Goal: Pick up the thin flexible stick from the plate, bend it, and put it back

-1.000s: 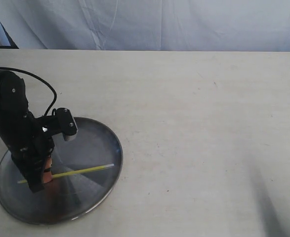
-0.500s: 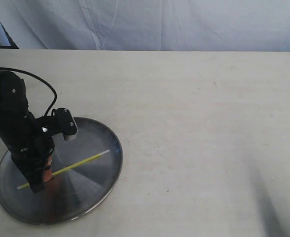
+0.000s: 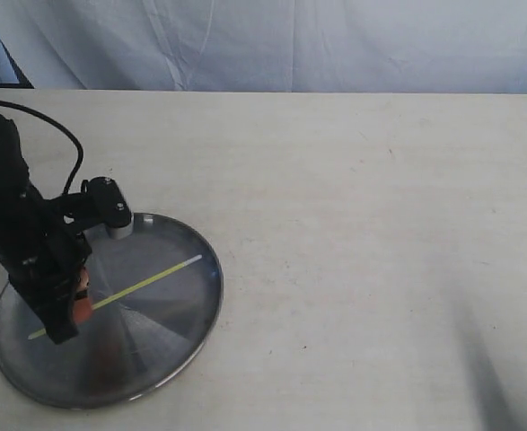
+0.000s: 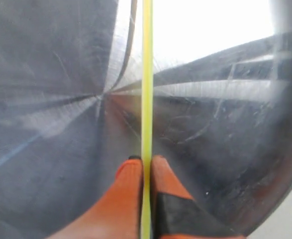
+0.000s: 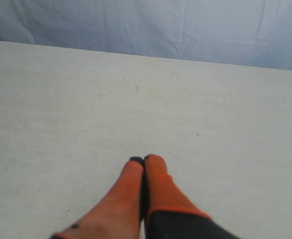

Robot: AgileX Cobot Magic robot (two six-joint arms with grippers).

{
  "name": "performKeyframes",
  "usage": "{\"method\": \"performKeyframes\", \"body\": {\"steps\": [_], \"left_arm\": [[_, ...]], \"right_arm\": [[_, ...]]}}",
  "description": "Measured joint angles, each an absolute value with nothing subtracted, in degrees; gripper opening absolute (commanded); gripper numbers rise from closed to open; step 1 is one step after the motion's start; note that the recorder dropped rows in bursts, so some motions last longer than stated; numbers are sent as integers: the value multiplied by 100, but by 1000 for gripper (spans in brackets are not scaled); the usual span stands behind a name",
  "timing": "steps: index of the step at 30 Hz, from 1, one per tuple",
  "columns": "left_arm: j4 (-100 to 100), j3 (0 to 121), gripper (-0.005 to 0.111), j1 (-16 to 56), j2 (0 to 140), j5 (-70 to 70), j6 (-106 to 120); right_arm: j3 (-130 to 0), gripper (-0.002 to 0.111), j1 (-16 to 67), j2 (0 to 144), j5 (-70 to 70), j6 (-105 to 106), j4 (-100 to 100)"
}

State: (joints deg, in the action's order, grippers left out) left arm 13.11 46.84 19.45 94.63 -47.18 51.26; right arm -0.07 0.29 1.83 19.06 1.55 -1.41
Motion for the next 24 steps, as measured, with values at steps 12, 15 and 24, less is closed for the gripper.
{"method": "performKeyframes", "body": {"steps": [12,15,24], "left_arm": [[2837,4682,0,1945,8328,-4870,5139],[3505,4682,0,1945,8011,-4870,5379],[4983,4682,0,1945,7389,-5014,6386]], "right_arm": [[-7,0,29,183,243,175,-1486],[-7,0,29,183,-558,148,-1515],[-7,0,29,170,-1997,-6830,-872]]}}
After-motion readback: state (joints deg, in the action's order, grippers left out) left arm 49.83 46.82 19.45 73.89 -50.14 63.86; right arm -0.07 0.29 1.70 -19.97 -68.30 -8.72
